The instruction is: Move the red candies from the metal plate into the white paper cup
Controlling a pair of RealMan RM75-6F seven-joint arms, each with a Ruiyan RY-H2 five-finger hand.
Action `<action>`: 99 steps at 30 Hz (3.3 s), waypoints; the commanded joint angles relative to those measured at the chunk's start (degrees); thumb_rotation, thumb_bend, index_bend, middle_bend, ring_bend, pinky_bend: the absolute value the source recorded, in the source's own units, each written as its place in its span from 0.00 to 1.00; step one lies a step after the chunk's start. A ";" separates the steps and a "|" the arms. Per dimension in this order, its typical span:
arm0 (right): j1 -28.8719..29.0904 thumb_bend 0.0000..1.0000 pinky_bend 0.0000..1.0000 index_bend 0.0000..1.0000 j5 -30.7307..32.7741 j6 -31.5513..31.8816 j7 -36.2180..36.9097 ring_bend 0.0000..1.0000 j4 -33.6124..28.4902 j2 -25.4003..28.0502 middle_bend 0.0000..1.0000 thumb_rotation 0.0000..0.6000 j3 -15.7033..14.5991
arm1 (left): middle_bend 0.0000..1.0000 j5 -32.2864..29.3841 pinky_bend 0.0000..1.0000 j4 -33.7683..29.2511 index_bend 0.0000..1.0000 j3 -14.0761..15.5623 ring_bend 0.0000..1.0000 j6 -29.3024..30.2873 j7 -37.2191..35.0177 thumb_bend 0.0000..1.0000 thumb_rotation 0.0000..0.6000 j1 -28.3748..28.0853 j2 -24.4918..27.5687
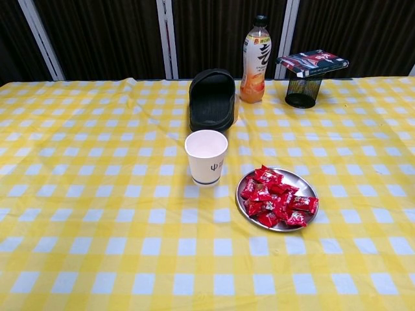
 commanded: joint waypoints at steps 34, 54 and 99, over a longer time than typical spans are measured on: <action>21.21 0.30 0.77 0.00 30.81 -17.74 -37.44 0.62 -11.92 -26.29 0.12 1.00 5.96 | 0.00 -1.28 0.00 -1.13 0.00 0.66 0.00 -3.53 -3.38 0.03 1.00 -0.90 2.15; 26.12 0.30 0.77 0.16 36.79 -18.27 -36.32 0.62 -8.15 -31.14 0.16 1.00 5.60 | 0.00 -2.36 0.00 -1.48 0.00 0.45 0.00 -4.05 -3.62 0.03 1.00 -1.03 2.27; 30.53 0.57 0.77 0.46 41.26 -19.43 -32.47 0.66 0.20 -34.02 0.48 1.00 4.57 | 0.00 -3.32 0.00 -2.16 0.00 0.40 0.00 -4.82 -4.56 0.03 1.00 -1.21 2.65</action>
